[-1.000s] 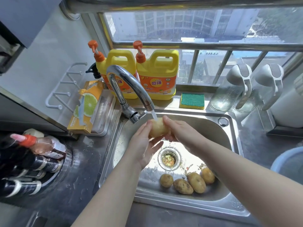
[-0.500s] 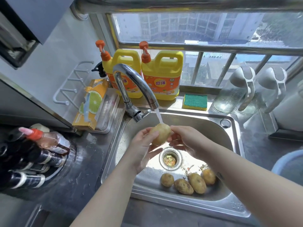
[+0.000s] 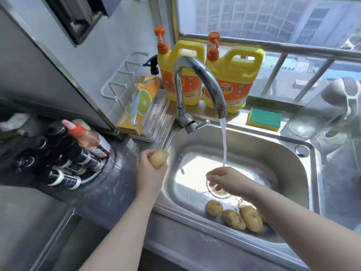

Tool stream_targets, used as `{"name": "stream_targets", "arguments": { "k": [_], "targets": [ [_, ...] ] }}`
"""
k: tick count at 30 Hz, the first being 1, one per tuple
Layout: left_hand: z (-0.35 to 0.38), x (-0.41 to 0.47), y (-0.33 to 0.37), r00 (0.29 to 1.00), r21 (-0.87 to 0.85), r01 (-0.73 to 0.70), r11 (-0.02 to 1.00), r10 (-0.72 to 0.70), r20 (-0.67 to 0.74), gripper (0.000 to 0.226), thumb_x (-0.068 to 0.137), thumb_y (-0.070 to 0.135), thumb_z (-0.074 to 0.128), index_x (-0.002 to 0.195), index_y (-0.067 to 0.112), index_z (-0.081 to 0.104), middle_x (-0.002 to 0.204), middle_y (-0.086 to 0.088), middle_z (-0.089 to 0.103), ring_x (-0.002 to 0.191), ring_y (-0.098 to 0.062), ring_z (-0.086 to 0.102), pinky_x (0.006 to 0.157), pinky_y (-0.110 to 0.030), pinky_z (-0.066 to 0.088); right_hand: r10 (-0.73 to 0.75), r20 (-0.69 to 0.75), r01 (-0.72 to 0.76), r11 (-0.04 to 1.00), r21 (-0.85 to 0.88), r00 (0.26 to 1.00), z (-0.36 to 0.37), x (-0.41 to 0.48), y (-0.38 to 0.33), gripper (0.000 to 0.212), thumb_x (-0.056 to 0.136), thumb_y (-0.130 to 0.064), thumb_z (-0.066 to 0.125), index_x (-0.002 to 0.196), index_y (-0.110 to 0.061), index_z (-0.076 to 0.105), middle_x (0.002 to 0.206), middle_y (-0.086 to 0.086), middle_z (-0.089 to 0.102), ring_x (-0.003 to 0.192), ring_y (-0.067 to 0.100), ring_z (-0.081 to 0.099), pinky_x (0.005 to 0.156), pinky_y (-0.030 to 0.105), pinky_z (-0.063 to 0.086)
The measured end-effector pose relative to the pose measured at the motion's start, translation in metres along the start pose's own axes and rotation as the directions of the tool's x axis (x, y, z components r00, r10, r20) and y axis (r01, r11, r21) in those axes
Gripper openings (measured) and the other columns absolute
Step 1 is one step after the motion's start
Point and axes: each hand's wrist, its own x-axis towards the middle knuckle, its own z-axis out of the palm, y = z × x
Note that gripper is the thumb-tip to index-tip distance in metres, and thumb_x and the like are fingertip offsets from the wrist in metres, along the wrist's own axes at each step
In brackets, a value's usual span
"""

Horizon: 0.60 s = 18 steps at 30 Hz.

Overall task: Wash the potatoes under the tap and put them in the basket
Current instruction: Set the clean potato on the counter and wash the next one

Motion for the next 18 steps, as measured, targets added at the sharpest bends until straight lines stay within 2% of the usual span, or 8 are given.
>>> {"name": "stream_targets", "arguments": {
  "k": [3,6,9,12,14,16,18],
  "targets": [
    [-0.011,0.021,-0.019,0.995,0.0,0.019,1.0,-0.019,-0.093,0.041,0.082,0.018,0.076,0.113,0.021,0.05,0.121,-0.007,0.051,0.097,-0.025,0.056,0.084,-0.041,0.052,0.005,0.036,-0.006,1.0,0.011,0.999,0.01,0.006,-0.002,0.018,0.098,-0.029,0.063,0.111,-0.02,0.072,0.098,0.001,0.077,0.083,0.017,0.071,0.087,0.035,0.057],
    [-0.008,0.034,-0.031,0.995,0.029,0.006,1.0,-0.003,-0.096,0.04,0.084,0.02,0.076,0.115,0.018,0.05,0.122,-0.007,0.05,0.097,-0.025,0.055,0.082,-0.036,0.047,0.009,0.045,-0.009,1.0,0.006,0.999,0.017,0.01,0.0,0.015,0.097,-0.029,0.063,0.107,-0.023,0.072,0.095,-0.001,0.077,0.083,0.016,0.071,0.089,0.034,0.058],
    [-0.004,0.044,-0.039,0.996,0.071,0.022,0.997,-0.016,-0.087,0.042,0.086,0.027,0.074,0.119,0.018,0.049,0.124,-0.008,0.052,0.099,-0.026,0.055,0.084,-0.036,0.047,0.013,0.05,-0.014,1.0,0.007,0.999,0.018,0.014,0.009,0.014,0.096,-0.026,0.063,0.105,-0.021,0.073,0.094,-0.001,0.076,0.088,0.021,0.073,0.089,0.038,0.059],
    [-0.003,0.051,-0.043,0.995,0.128,0.068,0.989,-0.059,-0.075,0.049,0.091,0.032,0.066,0.133,0.014,0.048,0.132,-0.012,0.052,0.109,-0.03,0.055,0.093,-0.043,0.048,0.046,0.048,-0.045,0.999,-0.006,0.998,0.013,0.017,0.025,0.019,0.099,-0.022,0.06,0.111,-0.015,0.072,0.094,0.001,0.074,0.08,0.019,0.069,0.077,0.024,0.057],
    [-0.003,0.051,-0.044,0.997,0.194,0.056,0.979,-0.043,-0.071,0.053,0.094,0.032,0.062,0.14,0.014,0.044,0.139,-0.014,0.047,0.115,-0.034,0.053,0.099,-0.048,0.046,0.067,0.042,-0.064,0.995,-0.076,0.997,0.01,0.02,0.037,0.022,0.1,-0.022,0.058,0.116,-0.012,0.071,0.096,0.003,0.073,0.079,0.017,0.067,0.07,0.017,0.053],
    [-0.003,0.049,-0.044,0.998,0.231,0.014,0.973,0.002,-0.066,0.054,0.095,0.029,0.06,0.143,0.015,0.042,0.143,-0.013,0.042,0.118,-0.035,0.052,0.102,-0.05,0.045,0.102,0.057,-0.091,0.981,-0.174,0.993,0.013,0.029,0.056,0.028,0.1,-0.025,0.057,0.122,-0.013,0.069,0.107,0.003,0.072,0.089,0.019,0.069,0.081,0.025,0.054],
    [-0.003,0.048,-0.044,0.998,0.258,-0.016,0.966,0.03,-0.053,0.054,0.094,0.026,0.06,0.144,0.015,0.042,0.146,-0.012,0.039,0.121,-0.036,0.052,0.105,-0.05,0.043,0.156,0.098,-0.118,0.941,-0.317,0.983,0.021,0.036,0.072,0.034,0.099,-0.03,0.058,0.13,-0.016,0.066,0.126,0.004,0.069,0.11,0.022,0.066,0.098,0.034,0.051]
  ]
}}
